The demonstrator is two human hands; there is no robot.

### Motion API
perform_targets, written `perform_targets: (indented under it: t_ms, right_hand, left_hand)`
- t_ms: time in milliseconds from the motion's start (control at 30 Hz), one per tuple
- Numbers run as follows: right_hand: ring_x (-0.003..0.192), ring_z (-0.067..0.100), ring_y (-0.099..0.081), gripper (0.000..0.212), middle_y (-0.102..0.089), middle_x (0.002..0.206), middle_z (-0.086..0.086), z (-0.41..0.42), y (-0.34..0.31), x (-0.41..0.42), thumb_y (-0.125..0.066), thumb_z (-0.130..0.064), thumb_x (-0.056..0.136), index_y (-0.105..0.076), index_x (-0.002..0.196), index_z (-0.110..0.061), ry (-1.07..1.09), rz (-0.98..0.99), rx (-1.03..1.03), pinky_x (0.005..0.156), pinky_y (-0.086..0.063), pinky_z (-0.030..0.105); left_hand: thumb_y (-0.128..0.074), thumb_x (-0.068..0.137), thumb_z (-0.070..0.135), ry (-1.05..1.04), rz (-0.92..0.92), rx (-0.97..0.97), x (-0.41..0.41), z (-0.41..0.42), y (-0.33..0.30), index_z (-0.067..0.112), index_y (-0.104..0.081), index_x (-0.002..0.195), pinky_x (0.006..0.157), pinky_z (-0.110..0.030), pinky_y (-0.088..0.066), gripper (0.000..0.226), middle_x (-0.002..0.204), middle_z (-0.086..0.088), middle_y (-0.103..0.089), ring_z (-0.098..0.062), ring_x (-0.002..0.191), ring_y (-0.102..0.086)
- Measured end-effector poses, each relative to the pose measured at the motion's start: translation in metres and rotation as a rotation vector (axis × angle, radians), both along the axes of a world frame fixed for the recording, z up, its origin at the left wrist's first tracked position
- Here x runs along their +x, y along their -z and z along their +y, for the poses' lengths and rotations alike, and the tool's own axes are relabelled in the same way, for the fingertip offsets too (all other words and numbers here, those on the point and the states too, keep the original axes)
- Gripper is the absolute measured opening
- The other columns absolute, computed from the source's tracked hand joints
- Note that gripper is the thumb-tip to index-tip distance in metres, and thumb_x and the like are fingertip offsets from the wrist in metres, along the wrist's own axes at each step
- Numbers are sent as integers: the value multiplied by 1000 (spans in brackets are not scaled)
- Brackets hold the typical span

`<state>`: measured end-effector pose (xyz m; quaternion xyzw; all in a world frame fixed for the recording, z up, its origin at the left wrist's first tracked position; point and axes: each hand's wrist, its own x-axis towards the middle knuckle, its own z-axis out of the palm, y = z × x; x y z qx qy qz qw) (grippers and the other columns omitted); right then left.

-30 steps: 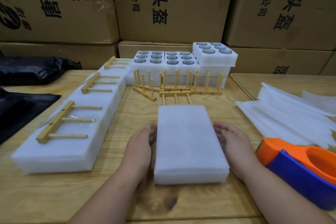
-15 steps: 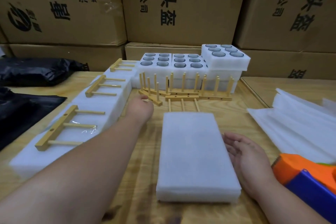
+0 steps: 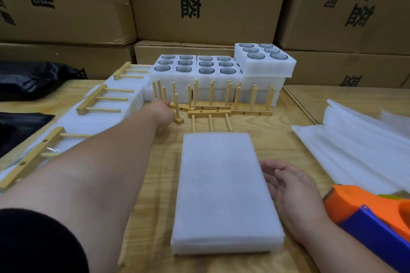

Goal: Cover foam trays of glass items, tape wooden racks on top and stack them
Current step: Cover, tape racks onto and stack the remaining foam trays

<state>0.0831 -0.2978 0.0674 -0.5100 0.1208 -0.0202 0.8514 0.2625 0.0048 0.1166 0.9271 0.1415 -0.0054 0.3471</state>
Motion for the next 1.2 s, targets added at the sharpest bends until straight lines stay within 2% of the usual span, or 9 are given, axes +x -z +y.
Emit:
perform_targets:
  t_ms: [200,300,400,567,733,800,933,1033,1200]
  right_hand:
    - [91,32,-76,36,-76,97,24,1,2,1,-28,11,95,-64,95,7,-10,-25,-4,65,-61,28]
    - [92,31,-76,36,-75,98,24,1,3,1,-28,12,94,-63,95,7,-13,-30,-5,65,-60,28]
    - [91,30,-76,36,-76,97,23,2,1,0,-27,12,93,-63,96,7,-16,-34,-9,64,-60,27]
    - [91,30,-76,36,-76,94,21,4,-3,-3,-27,11,95,-62,95,5,-11,-31,-8,65,-60,27]
    - [92,27,-76,35,-77,95,20,5,-6,-5,-29,9,97,-63,96,4,-18,-26,-35,71,-60,29]
    - [90,28,-76,35,-77,93,20,5,-8,-6,-29,9,97,-63,94,3,-12,-23,-27,70,-60,29]
    - [92,29,-76,33,-77,95,20,6,-8,-7,-31,9,97,-63,96,3,-11,-20,-29,72,-59,30]
    - [92,28,-76,32,-77,95,20,6,-8,-8,-32,9,97,-64,96,4,-11,-27,-55,67,-61,27]
    - [92,26,-76,32,-78,96,17,5,-9,-9,-33,8,95,-65,99,4,-19,-36,-103,69,-60,28]
  left_hand:
    - [-85,76,42,-81,-102,-118,-1,-2,10,18,-40,154,103,-36,-45,93,145,-4,-56,-26,129,-56]
    - [-84,75,51,-182,-265,-217,-14,-8,10,21,-53,142,78,-27,-50,80,99,8,-76,-6,90,-66]
    - [-79,80,49,-206,-402,-176,-28,-15,4,25,-57,132,77,-29,-51,61,118,4,-68,1,78,-59]
    - [-77,74,49,-11,-519,-133,-70,-34,-24,41,-57,91,79,-32,-54,27,107,3,-63,-9,87,-61]
    - [-87,74,33,336,-573,-84,-133,-60,-56,37,-64,81,70,-8,-43,24,86,14,-68,-1,83,-67]
    - [-86,74,35,467,-558,-31,-161,-68,-66,35,-67,84,82,-10,-46,21,93,32,-66,-5,94,-69]
    - [-79,76,50,671,-449,316,-202,-81,-76,39,-67,94,109,-44,-38,25,110,39,-61,-8,124,-56]
    - [-75,81,52,725,-260,453,-215,-85,-71,45,-63,104,110,-37,-31,27,149,21,-49,-10,124,-49]
    - [-68,86,56,752,-212,484,-216,-86,-61,44,-62,116,118,-35,-19,32,155,21,-41,-9,138,-39]
